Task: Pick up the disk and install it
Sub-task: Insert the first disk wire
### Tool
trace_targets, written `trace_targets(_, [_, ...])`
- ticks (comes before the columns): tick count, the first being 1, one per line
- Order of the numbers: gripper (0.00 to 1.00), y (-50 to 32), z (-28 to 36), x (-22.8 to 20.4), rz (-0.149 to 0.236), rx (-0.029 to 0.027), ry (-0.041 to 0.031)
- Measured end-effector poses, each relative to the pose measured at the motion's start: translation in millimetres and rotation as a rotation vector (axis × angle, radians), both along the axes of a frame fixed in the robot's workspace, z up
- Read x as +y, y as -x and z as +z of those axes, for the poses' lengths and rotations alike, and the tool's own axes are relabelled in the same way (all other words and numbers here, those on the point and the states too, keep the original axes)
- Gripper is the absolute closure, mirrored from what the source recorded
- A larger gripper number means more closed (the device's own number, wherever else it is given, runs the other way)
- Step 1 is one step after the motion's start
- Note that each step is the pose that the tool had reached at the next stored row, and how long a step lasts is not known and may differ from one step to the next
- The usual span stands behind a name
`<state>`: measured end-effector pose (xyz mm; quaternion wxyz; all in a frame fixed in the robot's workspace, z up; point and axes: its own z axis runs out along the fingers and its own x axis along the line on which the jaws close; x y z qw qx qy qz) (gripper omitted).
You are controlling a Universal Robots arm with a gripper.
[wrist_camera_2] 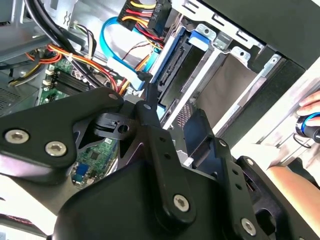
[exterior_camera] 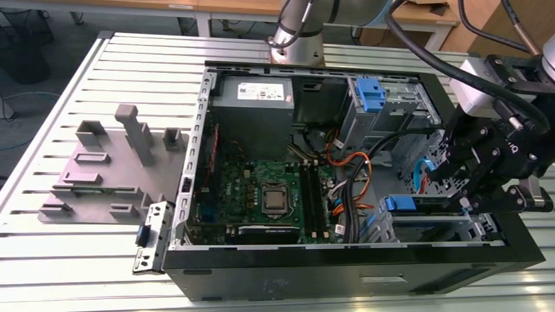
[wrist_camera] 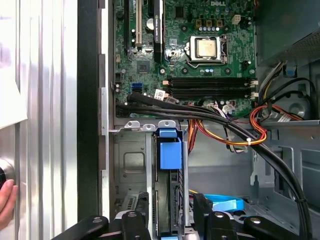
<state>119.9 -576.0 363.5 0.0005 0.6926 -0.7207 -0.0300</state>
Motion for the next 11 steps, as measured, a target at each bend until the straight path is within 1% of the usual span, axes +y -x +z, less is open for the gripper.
trace_targets(2, [0.52,0.0,0.8,0.0,0.001,0.0,-0.002])
trace_targets(3, [0.52,0.0,1.6,0.0,0.001,0.0,-0.0042])
trace_targets(5, [0.52,0.0,2.9,0.0,0.002,0.0,-0.0121])
trace_targets(7, [0.52,0.0,3.9,0.0,0.003,0.0,-0.0182])
trace_targets(10, [0.52,0.0,4.1,0.0,0.004,0.0,-0.0253])
trace_targets(11, [0.52,0.0,4.1,0.0,0.005,0.0,-0.0262])
